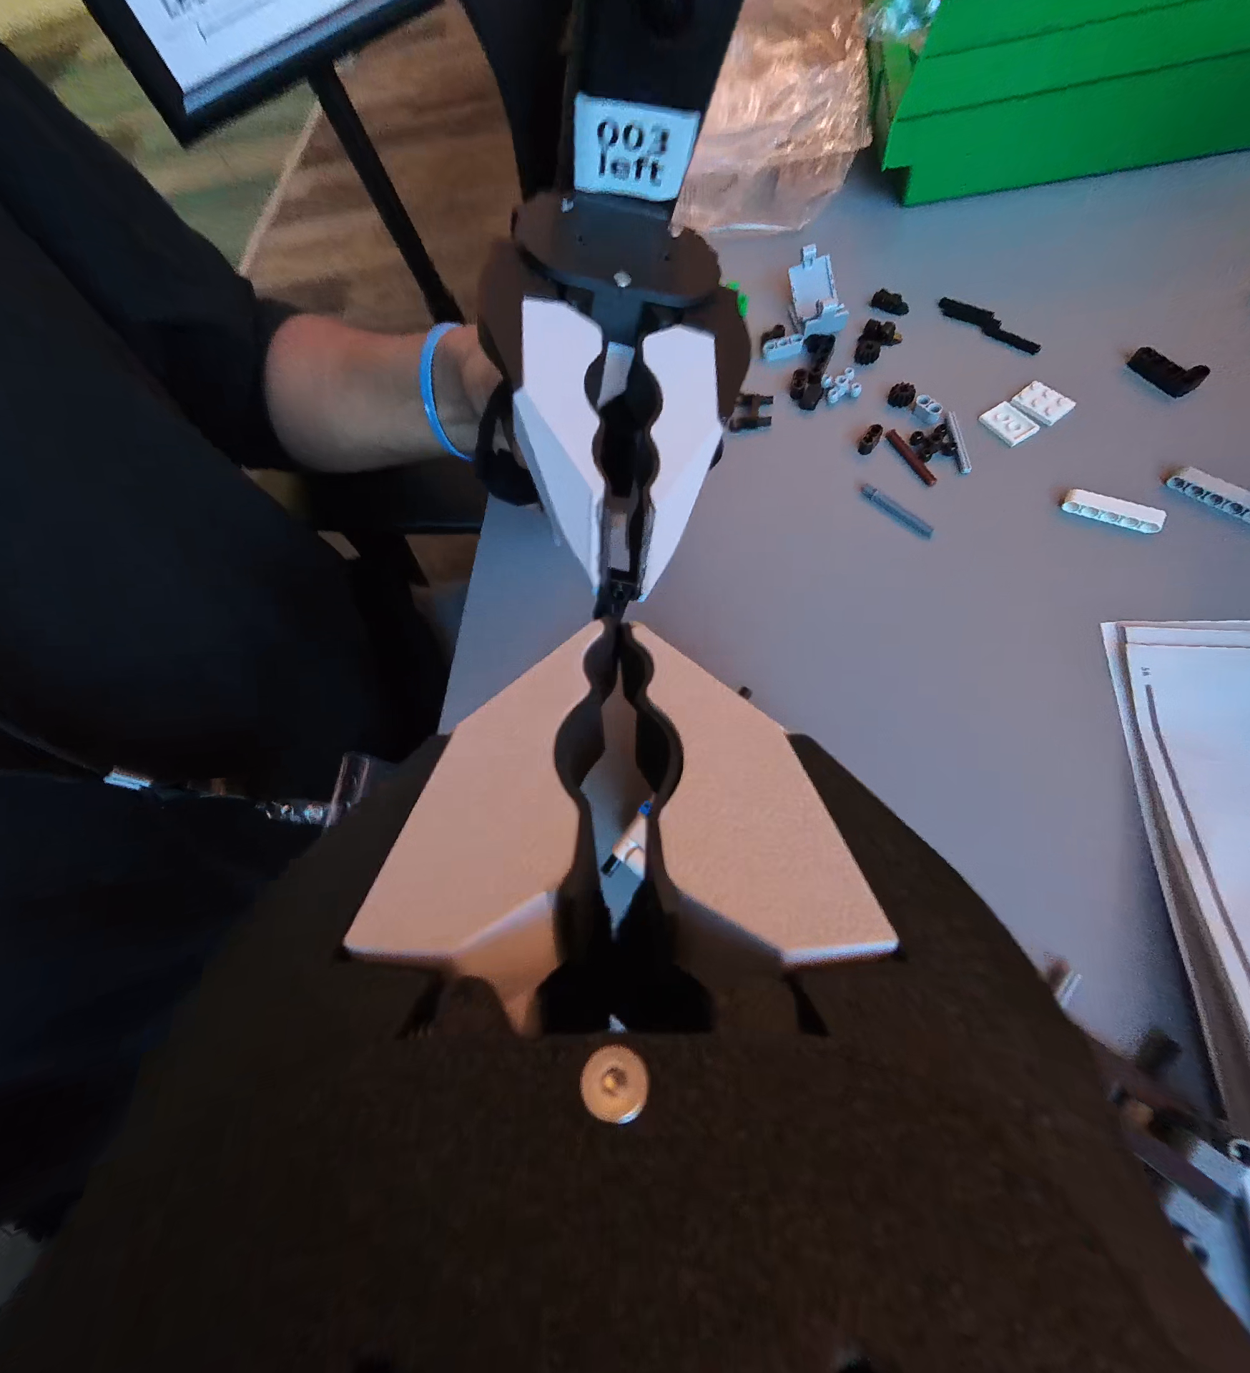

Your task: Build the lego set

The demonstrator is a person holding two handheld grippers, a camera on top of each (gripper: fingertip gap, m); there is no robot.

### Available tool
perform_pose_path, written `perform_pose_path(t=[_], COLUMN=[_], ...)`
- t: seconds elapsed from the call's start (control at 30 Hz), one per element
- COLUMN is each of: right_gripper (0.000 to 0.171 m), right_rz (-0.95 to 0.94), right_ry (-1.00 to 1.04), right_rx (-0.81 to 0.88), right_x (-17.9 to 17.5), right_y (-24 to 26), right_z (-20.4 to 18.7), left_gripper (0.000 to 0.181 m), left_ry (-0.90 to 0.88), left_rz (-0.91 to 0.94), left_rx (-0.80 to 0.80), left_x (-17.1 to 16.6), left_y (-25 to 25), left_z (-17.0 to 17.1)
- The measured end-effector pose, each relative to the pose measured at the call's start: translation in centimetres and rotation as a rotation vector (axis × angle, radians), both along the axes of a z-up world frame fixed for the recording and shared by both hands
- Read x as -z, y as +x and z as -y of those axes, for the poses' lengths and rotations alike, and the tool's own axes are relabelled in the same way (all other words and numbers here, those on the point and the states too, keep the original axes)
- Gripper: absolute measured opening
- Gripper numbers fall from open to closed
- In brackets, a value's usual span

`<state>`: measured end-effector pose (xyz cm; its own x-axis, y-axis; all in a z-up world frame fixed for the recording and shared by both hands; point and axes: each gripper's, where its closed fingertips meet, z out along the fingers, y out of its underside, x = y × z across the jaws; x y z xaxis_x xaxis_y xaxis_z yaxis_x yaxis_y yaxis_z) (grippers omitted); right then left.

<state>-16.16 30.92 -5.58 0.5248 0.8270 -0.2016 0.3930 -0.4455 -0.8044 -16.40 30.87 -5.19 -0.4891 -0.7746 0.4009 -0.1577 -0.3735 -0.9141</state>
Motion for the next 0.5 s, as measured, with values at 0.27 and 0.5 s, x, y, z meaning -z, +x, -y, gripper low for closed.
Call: perform_pose_path(t=[0.27, 0.5], right_gripper=[0.0, 0.004], right_rz=[-0.019, 0.047], right_ry=[0.038, 0.193], right_rx=[0.182, 0.471], right_x=[0.7, 2.6], right_y=[2.9, 4.3], right_z=[-0.5, 5.6], left_gripper=[0.006, 0.006], left_ry=[0.009, 0.031], left_rz=[-0.025, 0.008], left_rx=[-0.091, -0.246], left_x=[0.8, 0.6], left_y=[-0.8, -3.4], left_z=[-1.7, -3.6])
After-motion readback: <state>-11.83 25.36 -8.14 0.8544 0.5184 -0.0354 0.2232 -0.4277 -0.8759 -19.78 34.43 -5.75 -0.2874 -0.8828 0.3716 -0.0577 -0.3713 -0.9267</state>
